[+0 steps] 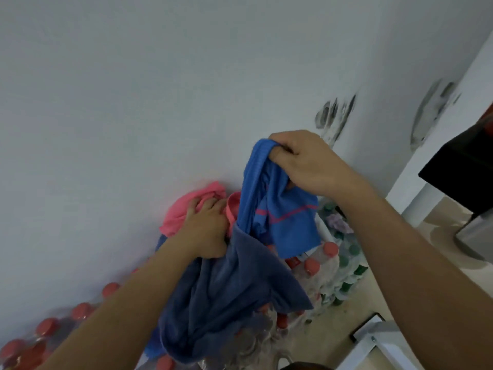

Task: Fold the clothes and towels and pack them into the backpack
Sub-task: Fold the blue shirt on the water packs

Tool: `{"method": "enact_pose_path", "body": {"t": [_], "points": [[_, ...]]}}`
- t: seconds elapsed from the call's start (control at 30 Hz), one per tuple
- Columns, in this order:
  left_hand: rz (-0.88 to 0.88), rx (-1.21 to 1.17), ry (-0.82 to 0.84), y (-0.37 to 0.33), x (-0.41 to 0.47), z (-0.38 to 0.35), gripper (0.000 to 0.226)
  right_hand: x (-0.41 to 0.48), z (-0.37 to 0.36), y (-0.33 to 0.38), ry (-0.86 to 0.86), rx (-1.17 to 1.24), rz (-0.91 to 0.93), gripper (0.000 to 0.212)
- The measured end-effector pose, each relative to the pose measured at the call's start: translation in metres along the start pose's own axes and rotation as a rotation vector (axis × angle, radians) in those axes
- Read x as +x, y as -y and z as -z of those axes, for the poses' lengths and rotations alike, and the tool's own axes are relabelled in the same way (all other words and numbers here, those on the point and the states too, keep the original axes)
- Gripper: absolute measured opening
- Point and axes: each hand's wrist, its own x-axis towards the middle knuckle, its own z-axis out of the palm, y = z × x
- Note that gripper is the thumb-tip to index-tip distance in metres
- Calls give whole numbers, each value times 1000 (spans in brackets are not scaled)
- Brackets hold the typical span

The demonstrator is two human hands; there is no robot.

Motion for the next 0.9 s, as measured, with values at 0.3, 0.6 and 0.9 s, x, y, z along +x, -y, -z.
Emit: {"method": "enact_pose_path", "body": {"t": [0.3, 0.6, 0.9], "points": [[-39, -794, -371, -37, -18, 80, 27, 13, -16, 8, -32, 713, -226, 38], [-91, -840, -868, -12, -24, 119, 44, -38, -58, -76, -43, -27, -320, 16], [49, 45, -83, -6, -32, 24, 70, -62, -126, -106, 12, 125, -593, 19]]}}
